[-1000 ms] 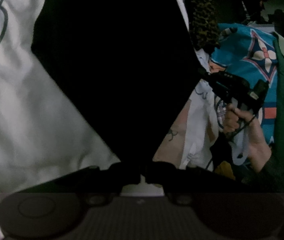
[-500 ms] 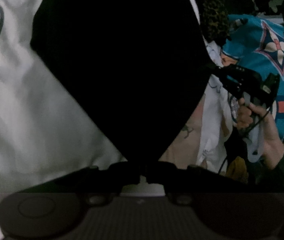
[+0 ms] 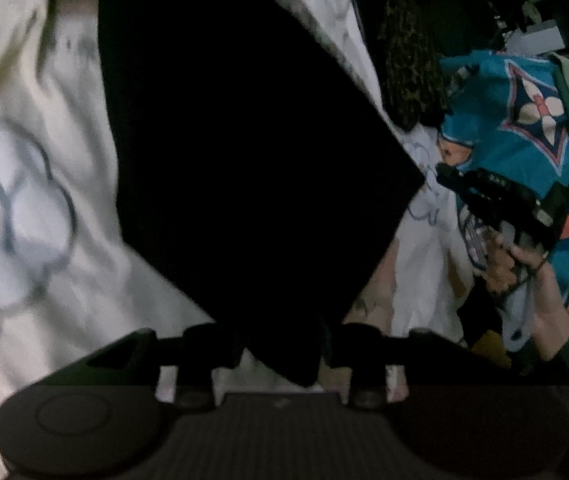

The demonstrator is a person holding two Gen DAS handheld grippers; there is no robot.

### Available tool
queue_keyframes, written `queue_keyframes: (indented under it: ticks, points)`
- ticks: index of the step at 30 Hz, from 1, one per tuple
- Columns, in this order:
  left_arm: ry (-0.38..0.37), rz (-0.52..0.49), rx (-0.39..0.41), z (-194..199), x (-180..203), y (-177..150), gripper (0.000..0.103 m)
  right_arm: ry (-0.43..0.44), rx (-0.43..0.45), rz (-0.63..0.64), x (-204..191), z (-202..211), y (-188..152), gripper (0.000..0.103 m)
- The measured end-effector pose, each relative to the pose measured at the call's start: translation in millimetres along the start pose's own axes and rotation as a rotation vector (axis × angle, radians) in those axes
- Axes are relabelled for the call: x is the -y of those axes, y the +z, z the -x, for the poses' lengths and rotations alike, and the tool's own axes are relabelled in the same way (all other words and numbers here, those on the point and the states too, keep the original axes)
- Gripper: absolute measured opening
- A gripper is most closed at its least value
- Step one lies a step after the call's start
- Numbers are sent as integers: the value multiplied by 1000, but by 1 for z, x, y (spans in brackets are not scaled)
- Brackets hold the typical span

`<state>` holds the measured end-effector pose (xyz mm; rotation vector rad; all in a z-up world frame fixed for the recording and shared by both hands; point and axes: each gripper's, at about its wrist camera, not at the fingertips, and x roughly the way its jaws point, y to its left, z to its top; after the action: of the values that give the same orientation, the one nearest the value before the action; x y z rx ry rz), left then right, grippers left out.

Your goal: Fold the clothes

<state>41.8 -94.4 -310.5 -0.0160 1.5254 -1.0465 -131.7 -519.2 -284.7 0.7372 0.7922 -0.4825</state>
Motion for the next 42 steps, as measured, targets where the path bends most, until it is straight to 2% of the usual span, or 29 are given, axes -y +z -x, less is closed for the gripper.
queue_keyframes:
  ticks: [3, 7, 13, 17, 19, 21, 23, 28, 30, 33, 37, 40, 42]
  points:
    - [50, -19, 62, 16, 5, 22, 53, 14, 5, 12, -5, -1, 3, 22]
    - [110, -13, 125, 34, 6, 50, 53, 27, 8, 32, -11, -3, 6, 22]
    - [212, 78, 209, 58, -6, 90, 54, 66, 29, 69, -25, -1, 10, 22]
    - [265, 83, 245, 70, -3, 116, 55, 100, 47, 108, -38, 2, 14, 22]
    - [294, 50, 254, 76, 5, 129, 56, 107, 54, 135, -45, 2, 16, 23]
    - [314, 27, 254, 79, 10, 143, 61, 115, 55, 155, -51, 1, 17, 31]
    - [322, 34, 244, 79, 11, 159, 61, 129, 57, 174, -57, 1, 17, 34]
    - [396, 56, 242, 74, 11, 201, 62, 146, 53, 222, -71, -3, 17, 41]
    - [411, 95, 219, 71, 4, 215, 64, 147, 50, 236, -75, -5, 16, 42]
    - [444, 182, 234, 71, -14, 235, 65, 148, 46, 256, -81, -9, 15, 42]
    - [477, 228, 276, 69, -34, 244, 66, 149, 40, 284, -88, -14, 14, 42]
    - [502, 238, 340, 68, -43, 242, 65, 144, 31, 303, -91, -17, 11, 42]
    - [481, 230, 382, 68, -46, 239, 66, 138, 25, 317, -92, -20, 9, 43]
